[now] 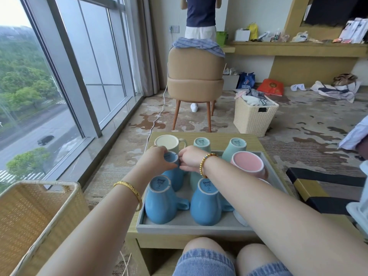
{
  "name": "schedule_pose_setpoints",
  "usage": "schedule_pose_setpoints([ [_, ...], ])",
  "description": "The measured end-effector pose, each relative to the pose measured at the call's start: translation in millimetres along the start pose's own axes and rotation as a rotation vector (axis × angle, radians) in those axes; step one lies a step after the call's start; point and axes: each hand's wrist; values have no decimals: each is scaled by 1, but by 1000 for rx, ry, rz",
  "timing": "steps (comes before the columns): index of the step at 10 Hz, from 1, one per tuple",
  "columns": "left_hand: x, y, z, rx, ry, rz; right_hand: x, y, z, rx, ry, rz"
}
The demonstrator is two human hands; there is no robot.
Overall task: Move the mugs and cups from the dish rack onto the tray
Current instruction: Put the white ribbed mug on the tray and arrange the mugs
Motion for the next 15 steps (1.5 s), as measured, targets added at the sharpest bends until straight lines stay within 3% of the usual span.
schedule_pose_setpoints([
  [4, 0, 2, 5, 2, 52, 60, -1, 4, 10, 41, -36, 180],
  [7, 1, 0, 3, -10, 43, 138, 0, 3, -3, 46, -53, 139],
  [9, 2, -6, -10, -26, 51, 92, 0, -4, -8, -72, 18, -25],
  [10, 1, -7, -24, -129, 102, -103, 1, -8, -23, -193, 62, 52],
  [11, -2, -1, -40, -182, 69, -179, -1, -20, -49, -202, 96, 114],
  [13, 8, 12, -72, 183, -52, -65, -22, -52, -95, -243, 121, -30],
  [14, 16, 12, -87, 274, -101, -49, -44, -72, -114, -254, 45, 42],
  [15, 19, 9, -91, 245, -114, -63, -60, -89, -125, -215, -42, 96],
])
Point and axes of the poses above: each hand's wrist, its own z-axis towards the middle knuckle, its own y-axis out of the back of the hand, x = y × z, and after that the axes turned 6 degrees about z, right-handed
